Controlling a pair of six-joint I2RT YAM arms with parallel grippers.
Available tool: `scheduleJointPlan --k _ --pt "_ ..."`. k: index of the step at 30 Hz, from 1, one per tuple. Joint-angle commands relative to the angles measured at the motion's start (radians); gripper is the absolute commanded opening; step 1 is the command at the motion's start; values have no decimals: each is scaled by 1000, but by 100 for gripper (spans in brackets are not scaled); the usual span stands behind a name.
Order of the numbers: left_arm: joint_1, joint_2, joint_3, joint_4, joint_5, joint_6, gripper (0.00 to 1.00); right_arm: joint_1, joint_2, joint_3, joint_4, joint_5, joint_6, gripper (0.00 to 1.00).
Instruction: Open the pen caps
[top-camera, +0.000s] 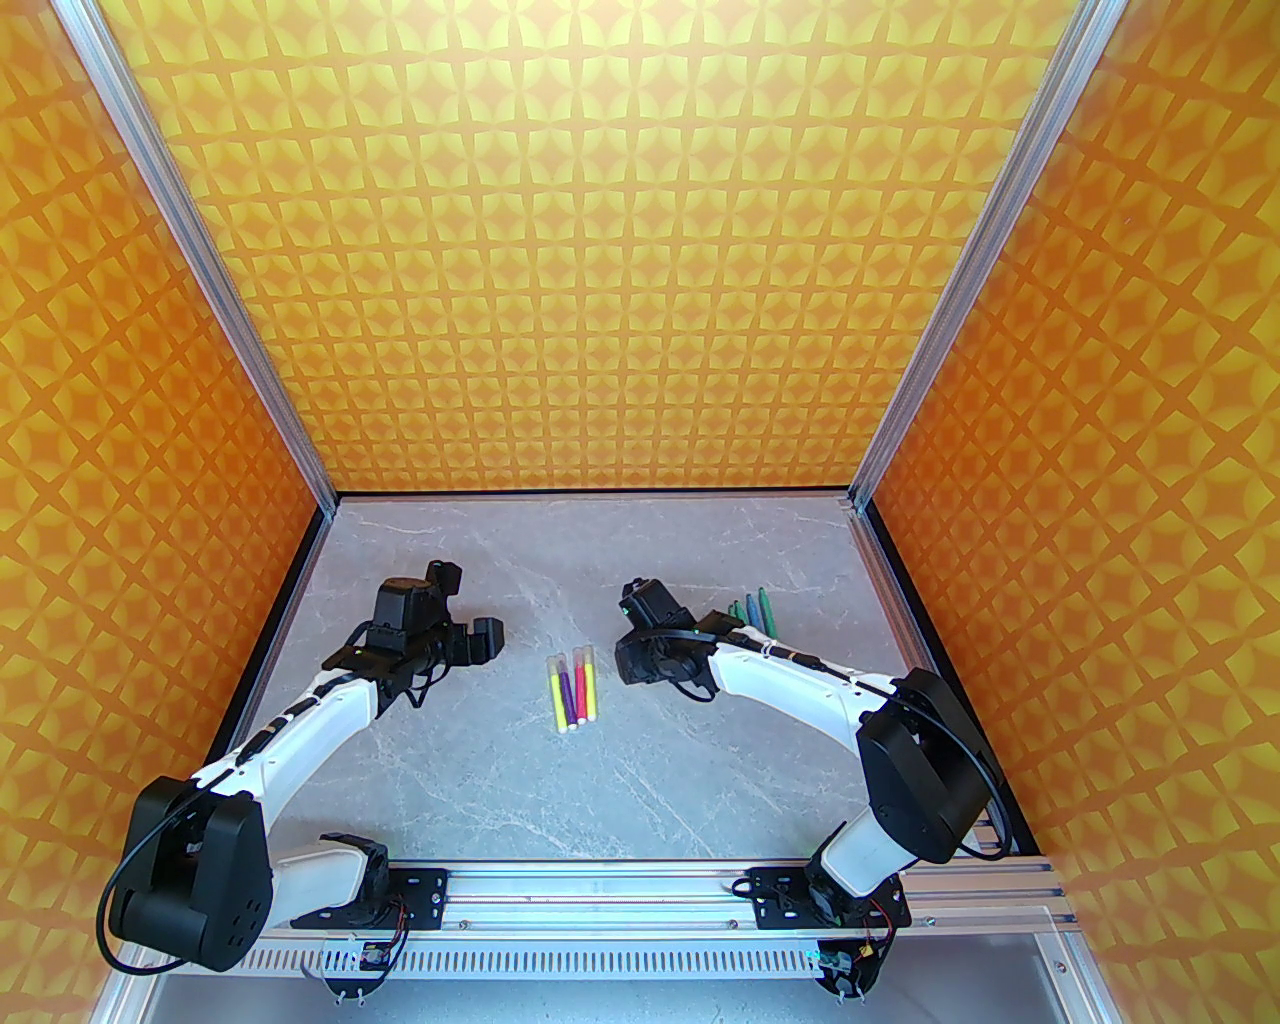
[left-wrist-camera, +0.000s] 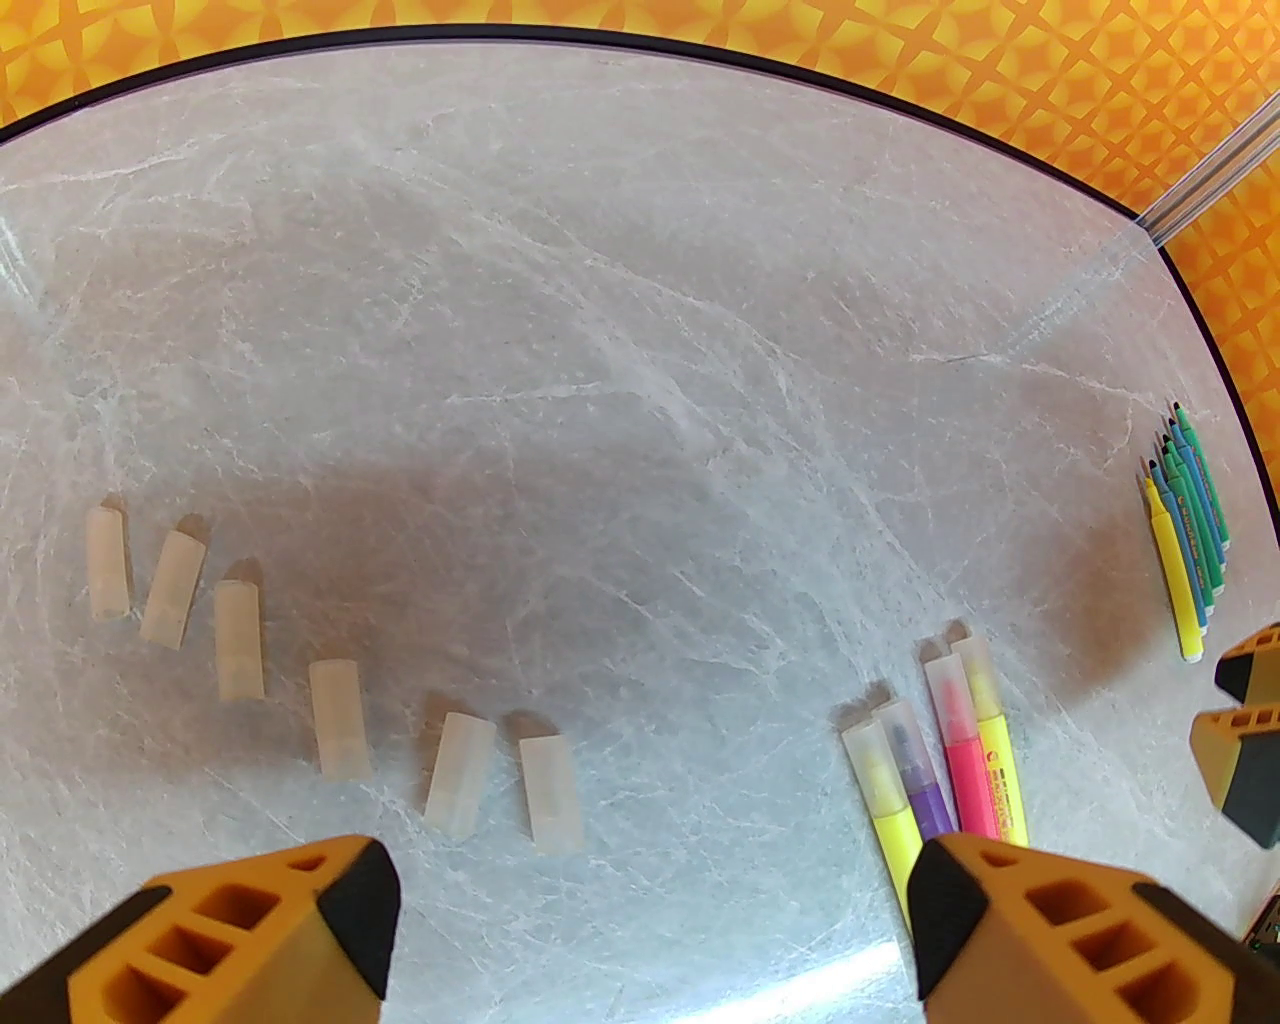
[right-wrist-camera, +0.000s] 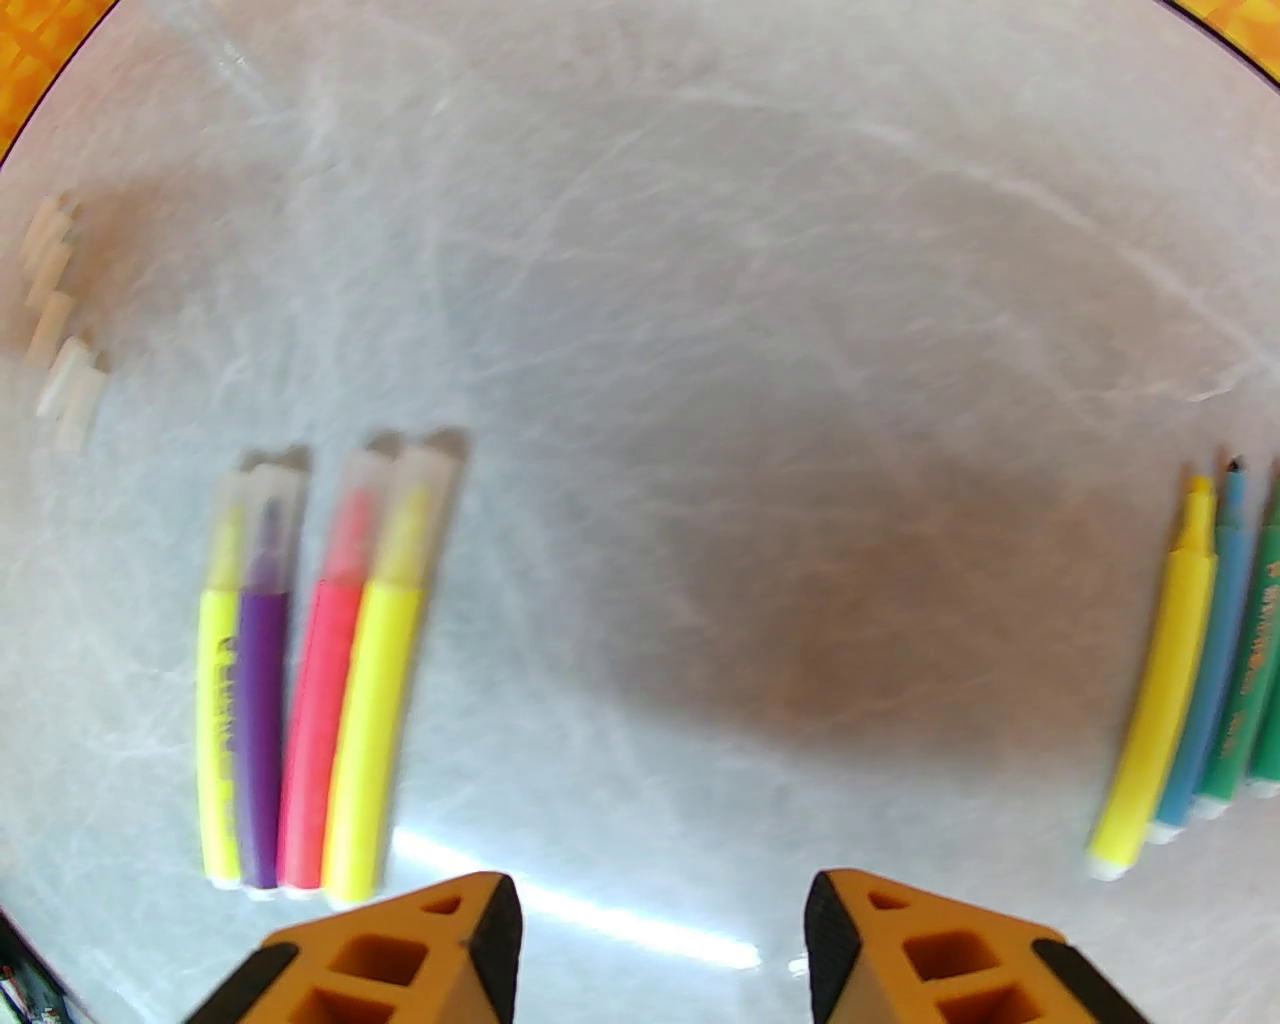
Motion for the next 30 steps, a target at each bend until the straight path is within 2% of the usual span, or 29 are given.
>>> scheduleJointPlan --k 1,16,30 --pt "7 -25 -15 28 17 34 89 21 40 12 4 -47 67 51" --pt "7 -73 -91 92 17 74 90 99 204 130 -24 -109 124 48" --pt "7 -88 -99 88 17 85 91 104 297 215 -71 -113 126 41"
